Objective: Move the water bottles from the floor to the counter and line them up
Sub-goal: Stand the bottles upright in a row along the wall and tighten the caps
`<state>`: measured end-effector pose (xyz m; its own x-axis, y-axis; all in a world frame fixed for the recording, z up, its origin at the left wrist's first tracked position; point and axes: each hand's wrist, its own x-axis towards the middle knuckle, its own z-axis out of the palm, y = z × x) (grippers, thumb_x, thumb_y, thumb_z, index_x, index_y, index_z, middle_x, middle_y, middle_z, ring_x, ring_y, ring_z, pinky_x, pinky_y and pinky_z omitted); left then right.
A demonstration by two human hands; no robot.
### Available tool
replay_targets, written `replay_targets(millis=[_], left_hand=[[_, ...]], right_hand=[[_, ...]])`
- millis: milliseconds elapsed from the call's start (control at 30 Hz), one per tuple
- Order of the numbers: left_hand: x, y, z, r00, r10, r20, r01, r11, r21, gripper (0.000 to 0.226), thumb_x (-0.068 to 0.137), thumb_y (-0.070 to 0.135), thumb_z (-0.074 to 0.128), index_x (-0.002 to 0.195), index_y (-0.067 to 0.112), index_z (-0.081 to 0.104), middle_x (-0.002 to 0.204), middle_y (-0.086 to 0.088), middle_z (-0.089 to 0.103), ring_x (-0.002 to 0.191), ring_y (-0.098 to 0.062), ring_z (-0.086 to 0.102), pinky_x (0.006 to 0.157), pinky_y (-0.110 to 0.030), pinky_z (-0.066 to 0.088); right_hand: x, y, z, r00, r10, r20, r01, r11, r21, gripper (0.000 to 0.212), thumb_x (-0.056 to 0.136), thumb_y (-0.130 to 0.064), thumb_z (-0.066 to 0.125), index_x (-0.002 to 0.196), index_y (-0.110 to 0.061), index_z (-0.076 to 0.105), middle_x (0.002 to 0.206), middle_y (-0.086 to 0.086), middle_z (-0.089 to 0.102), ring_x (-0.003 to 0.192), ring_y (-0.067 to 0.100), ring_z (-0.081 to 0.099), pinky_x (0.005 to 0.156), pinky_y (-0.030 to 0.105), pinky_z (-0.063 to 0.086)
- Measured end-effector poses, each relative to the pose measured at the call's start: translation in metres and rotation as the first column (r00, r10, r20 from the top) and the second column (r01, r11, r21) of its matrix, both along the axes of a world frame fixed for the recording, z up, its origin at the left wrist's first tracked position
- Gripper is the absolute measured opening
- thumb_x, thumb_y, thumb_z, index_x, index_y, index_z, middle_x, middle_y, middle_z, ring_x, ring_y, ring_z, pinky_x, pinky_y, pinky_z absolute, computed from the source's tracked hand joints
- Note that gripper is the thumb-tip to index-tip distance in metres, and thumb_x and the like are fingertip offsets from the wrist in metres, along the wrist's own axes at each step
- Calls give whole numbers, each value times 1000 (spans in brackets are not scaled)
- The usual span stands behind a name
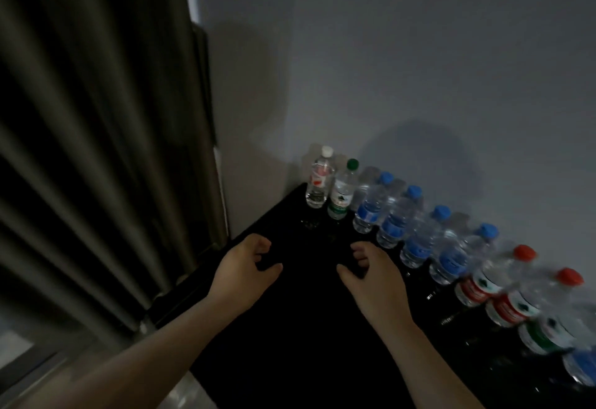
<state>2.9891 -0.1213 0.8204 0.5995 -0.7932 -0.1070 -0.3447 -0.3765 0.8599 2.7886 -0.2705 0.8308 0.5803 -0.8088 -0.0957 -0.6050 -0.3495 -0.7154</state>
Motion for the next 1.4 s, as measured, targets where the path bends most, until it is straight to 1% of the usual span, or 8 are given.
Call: replay_targets(millis=[267, 467, 567, 667, 800, 1000, 1167, 1400], left_hand=[[60, 5, -1, 975, 182, 127, -185, 983, 14, 37, 77, 31, 77, 108, 25, 59, 102, 14, 63, 92, -6, 62, 81, -21, 51], [113, -6, -8, 977, 198, 84, -203, 978, 49, 40, 74, 37, 75, 108, 28, 57, 99, 14, 64, 92, -6, 63, 84, -27, 54], [144, -17, -16, 983, 168, 78, -172, 984, 38, 36, 73, 35, 74, 104, 29, 56, 97, 11, 65, 91, -8, 64, 83, -29, 54], [175, -29, -29, 994, 86, 61, -88, 996, 22, 27, 76, 25, 73, 97, 25, 55, 88, 6, 66, 85, -13, 65, 78, -31, 53], [200, -52, -46, 1000, -8, 14, 8, 1000, 5, 38, 82, 20, 72, 117, 13, 57, 108, -9, 67, 102, -26, 64, 92, -38, 50], [212, -113, -61, 983, -176, 45, 176, 984, 13, 47, 81, 21, 75, 120, 4, 53, 121, -11, 60, 112, -28, 58, 95, -37, 47], [203, -179, -87, 966, -248, 75, 250, 968, -13, 48, 79, 30, 76, 118, 10, 56, 120, -5, 61, 108, -19, 59, 89, -25, 46], [184, -258, -111, 957, -282, -63, 279, 959, -50, 71, 77, 24, 80, 137, 6, 46, 138, -12, 51, 120, -25, 55, 100, -39, 47]], right_hand=[[84, -34, -7, 993, 104, 51, -102, 994, -46, 47, 86, -36, 68, 129, -24, 52, 117, -7, 58, 104, 9, 56, 88, 29, 49], [131, -47, -20, 993, 115, 26, -113, 989, -92, 47, 85, -38, 69, 127, -25, 54, 115, -8, 59, 98, 7, 56, 76, 17, 42], [157, -55, -23, 997, 82, 8, -81, 992, -93, 45, 84, -40, 68, 125, -28, 54, 112, -10, 59, 94, 4, 55, 70, 11, 39], [176, -55, -24, 1000, 9, 0, -9, 990, -139, 45, 83, -35, 72, 124, -25, 56, 113, -5, 61, 96, 11, 58, 79, 26, 49], [195, -56, -16, 994, -94, -52, 82, 976, -200, 41, 83, -30, 73, 121, -22, 59, 111, -2, 64, 97, 16, 62, 78, 29, 49], [209, -89, 5, 981, -185, -63, 161, 947, -278, 29, 84, -23, 73, 109, -16, 61, 104, 7, 66, 86, 22, 63, 74, 36, 52], [217, -142, 21, 979, -174, -105, 128, 930, -344, 36, 85, -24, 72, 116, -9, 61, 112, 10, 65, 97, 25, 62, 85, 41, 53], [229, -198, 23, 967, -110, -228, 10, 917, -398, 47, 85, -27, 72, 125, -6, 58, 119, 17, 60, 96, 32, 63, 86, 41, 51]])
